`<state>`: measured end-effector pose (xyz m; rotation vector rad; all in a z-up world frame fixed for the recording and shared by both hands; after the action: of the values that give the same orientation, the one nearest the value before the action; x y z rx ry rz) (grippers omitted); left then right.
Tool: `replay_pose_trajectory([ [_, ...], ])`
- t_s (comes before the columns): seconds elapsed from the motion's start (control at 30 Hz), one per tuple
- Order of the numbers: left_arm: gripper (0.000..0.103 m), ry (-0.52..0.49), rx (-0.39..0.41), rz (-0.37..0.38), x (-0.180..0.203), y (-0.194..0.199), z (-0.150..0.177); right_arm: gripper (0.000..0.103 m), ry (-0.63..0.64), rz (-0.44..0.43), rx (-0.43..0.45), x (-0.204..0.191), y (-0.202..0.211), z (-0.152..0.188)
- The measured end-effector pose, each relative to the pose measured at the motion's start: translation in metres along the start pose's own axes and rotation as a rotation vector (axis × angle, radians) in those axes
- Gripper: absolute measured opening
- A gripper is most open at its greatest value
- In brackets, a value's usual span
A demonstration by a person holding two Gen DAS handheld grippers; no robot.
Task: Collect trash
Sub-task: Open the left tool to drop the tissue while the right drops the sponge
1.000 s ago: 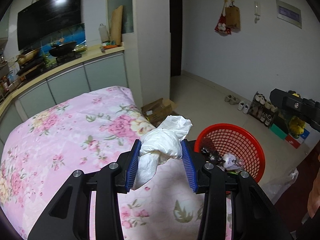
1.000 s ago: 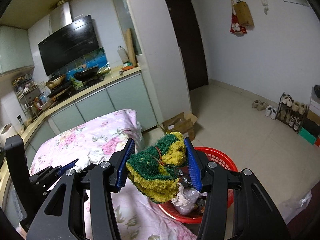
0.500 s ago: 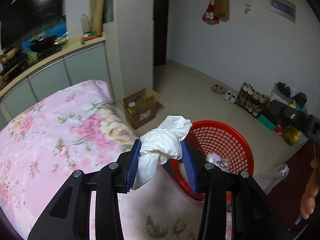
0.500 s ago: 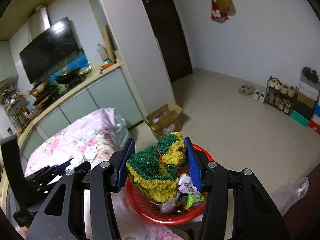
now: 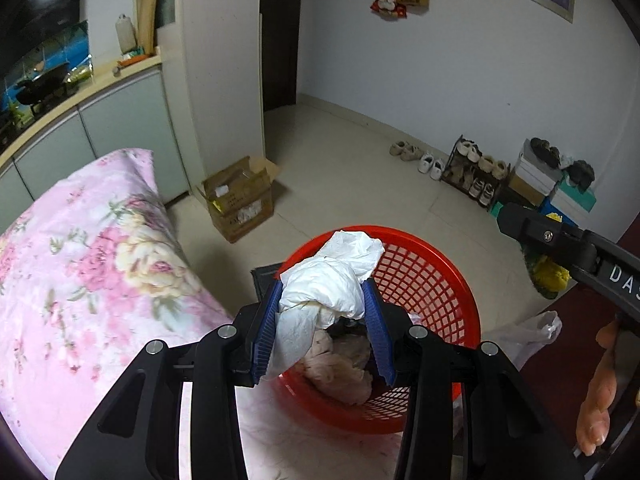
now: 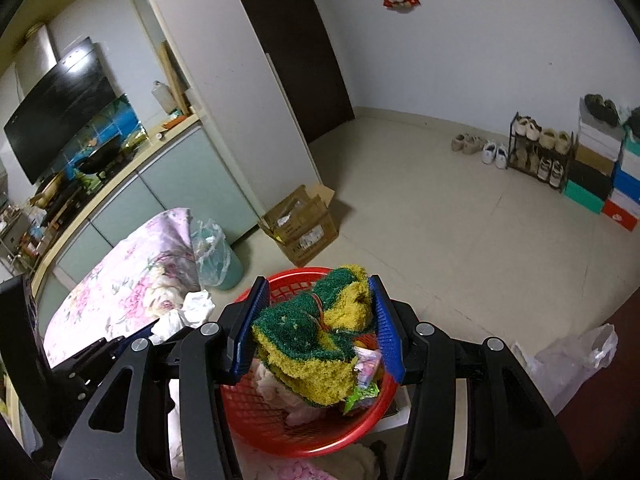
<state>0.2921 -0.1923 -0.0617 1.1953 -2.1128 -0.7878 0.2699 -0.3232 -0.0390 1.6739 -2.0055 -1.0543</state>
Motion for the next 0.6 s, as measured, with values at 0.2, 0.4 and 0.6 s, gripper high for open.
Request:
replay_pose_trajectory([
  [0.2, 0.04, -0.004, -0.025, 0.011, 0.007, -0.018, 0.005, 0.049, -0.021, 0.002, -0.036, 0.005, -0.01, 0.003],
  [0.4, 0.04, -0.009, -0.06, 0.003, 0.006, -0.034, 0.014, 0.049, -0.029, -0.008, -0.078, 0.008, -0.024, 0.006],
  [0.6, 0.04, -0.008, -0.082, 0.001, 0.005, -0.045, 0.019, 0.049, -0.04, -0.017, -0.116, 0.007, -0.037, 0.012],
])
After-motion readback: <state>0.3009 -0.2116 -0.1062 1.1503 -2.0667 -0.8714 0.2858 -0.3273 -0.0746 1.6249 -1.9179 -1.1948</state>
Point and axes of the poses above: each gripper's, at about its wrist camera, not at the fingertips, and y roughly against the way its jaws point, x to its right, z to its underside, the point moved 7 cm from there along -y, roughly the way its jaws point, and after that the axes turned 10 degrees about z, right-handed, at the moved point
